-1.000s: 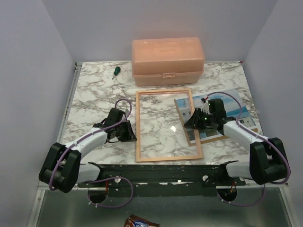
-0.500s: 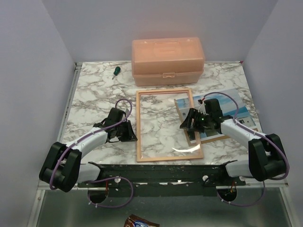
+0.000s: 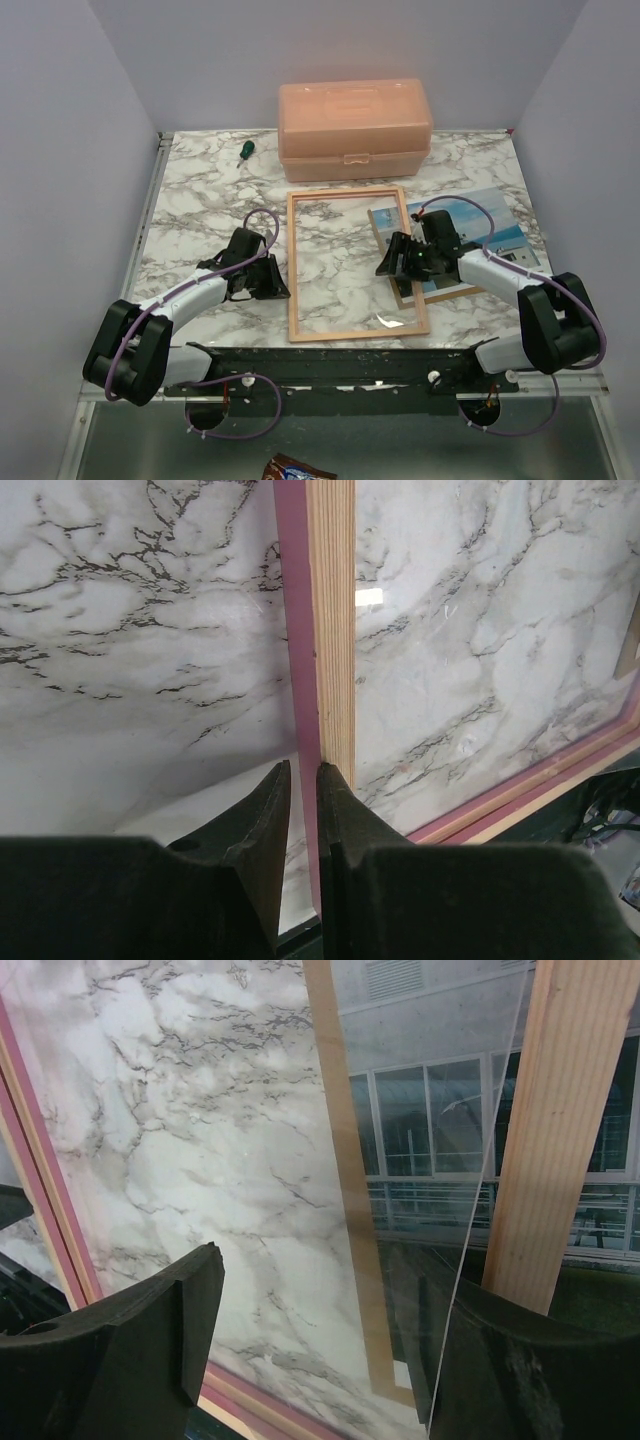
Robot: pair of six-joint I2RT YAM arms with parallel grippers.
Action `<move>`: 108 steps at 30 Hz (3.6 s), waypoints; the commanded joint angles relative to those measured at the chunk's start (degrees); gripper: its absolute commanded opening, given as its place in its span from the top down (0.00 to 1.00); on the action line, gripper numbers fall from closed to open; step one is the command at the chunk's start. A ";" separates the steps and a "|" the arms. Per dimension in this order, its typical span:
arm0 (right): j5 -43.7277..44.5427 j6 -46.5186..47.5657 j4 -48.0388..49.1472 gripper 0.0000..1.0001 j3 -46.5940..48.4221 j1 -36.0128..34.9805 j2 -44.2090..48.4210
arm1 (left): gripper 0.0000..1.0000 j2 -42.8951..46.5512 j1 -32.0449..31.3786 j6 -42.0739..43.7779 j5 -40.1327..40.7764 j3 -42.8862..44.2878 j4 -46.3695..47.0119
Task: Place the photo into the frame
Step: Place the photo frame item in the photo frame.
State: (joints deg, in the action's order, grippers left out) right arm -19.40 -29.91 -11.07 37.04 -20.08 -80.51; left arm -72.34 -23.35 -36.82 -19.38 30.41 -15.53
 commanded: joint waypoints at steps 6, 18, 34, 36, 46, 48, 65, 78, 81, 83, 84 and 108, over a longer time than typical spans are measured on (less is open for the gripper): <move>1.26 1.26 -2.57 0.21 2.19 -1.92 0.23 | 0.83 -2.55 -0.38 2.10 3.37 -1.78 -3.63; 4.88 2.70 -6.20 0.10 3.22 -1.98 3.47 | 0.83 -2.54 -0.42 2.19 3.25 -1.76 -3.67; 12.66 2.01 -13.22 0.00 5.12 -1.98 4.76 | 0.83 -2.55 -0.38 2.10 3.29 -1.90 -3.65; 13.29 1.70 -13.95 0.00 5.45 -1.98 4.58 | 0.83 -2.54 -0.38 2.10 3.29 -1.85 -3.70; 17.39 -0.09 -18.22 0.00 7.43 -2.12 3.12 | 0.83 -2.63 -0.38 2.19 3.29 -1.76 -3.63; 17.71 -0.42 -18.55 0.00 7.53 -2.16 2.44 | 0.83 -2.55 -0.39 2.19 3.20 -1.76 -3.63; 27.71 -4.09 -22.87 0.00 9.37 -7.23 0.12 | 0.83 -2.55 -0.38 2.28 2.94 -1.84 -3.56; 35.41 -7.07 -25.89 0.00 9.81 -13.01 -1.93 | 0.83 -2.44 -0.38 2.36 2.85 -1.86 -3.50; 36.28 -7.26 -26.10 0.00 10.01 -13.06 -1.62 | 0.83 -2.41 -0.38 2.36 2.85 -1.85 -3.48; 36.83 -7.41 -26.50 0.00 10.45 -13.02 -1.30 | 0.83 -2.42 -0.38 2.36 2.85 -1.85 -3.47; 37.17 -7.38 -26.74 0.00 10.68 -13.05 -1.08 | 0.83 -2.46 -0.38 2.36 2.79 -1.91 -3.50; 19.92 -5.12 -17.99 0.01 4.76 1.25 2.38 | 0.82 -2.00 -0.39 2.63 2.47 -2.03 -3.38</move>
State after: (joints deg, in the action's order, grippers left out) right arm 9.87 -36.38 -32.84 45.32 -25.80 -80.82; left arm -72.88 -23.38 -36.58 -20.16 30.46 -14.81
